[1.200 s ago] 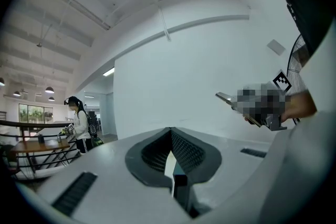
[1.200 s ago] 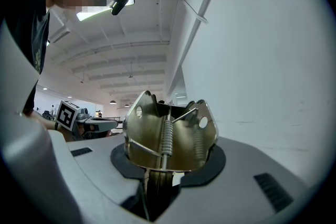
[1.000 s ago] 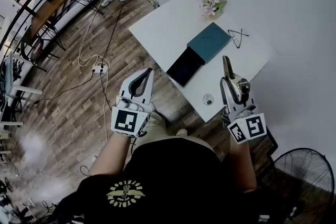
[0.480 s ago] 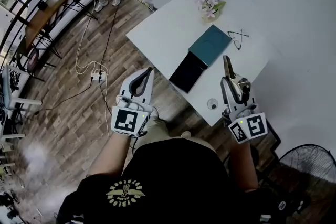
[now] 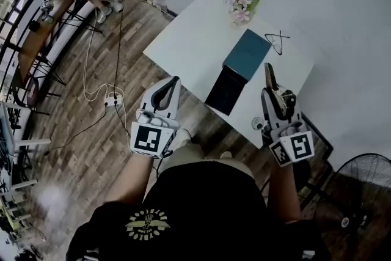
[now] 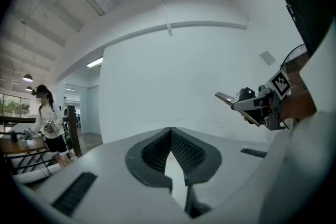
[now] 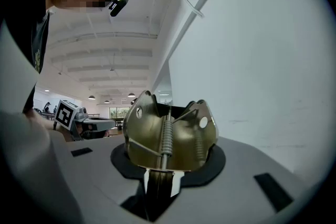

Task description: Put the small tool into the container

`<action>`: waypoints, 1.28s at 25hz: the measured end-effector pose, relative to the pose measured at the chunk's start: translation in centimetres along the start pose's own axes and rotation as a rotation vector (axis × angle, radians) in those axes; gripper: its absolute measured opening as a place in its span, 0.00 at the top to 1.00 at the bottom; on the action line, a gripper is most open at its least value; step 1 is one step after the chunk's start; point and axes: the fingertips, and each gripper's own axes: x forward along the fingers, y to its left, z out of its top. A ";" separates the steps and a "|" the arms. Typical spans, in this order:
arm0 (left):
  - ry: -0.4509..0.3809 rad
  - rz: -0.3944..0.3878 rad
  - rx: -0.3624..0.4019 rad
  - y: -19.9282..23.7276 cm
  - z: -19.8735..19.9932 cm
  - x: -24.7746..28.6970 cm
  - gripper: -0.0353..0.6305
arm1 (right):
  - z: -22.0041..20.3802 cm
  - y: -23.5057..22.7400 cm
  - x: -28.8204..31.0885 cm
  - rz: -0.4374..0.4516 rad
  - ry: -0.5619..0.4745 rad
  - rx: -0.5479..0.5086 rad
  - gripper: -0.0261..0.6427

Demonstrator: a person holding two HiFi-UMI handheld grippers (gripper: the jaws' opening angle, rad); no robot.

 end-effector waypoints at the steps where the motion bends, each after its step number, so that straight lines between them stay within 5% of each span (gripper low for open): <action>1: -0.003 -0.012 -0.005 0.6 0.0 0.2 0.94 | 0.0 0.2 0.3 -0.016 0.001 -0.001 0.78; 17: -0.056 -0.212 -0.010 9.1 -0.7 3.5 0.94 | 0.5 3.7 5.2 -0.261 -0.036 -0.023 0.78; 32: -0.050 -0.382 -0.015 6.6 -1.4 5.9 0.94 | 0.5 4.8 3.8 -0.367 -0.031 -0.036 0.78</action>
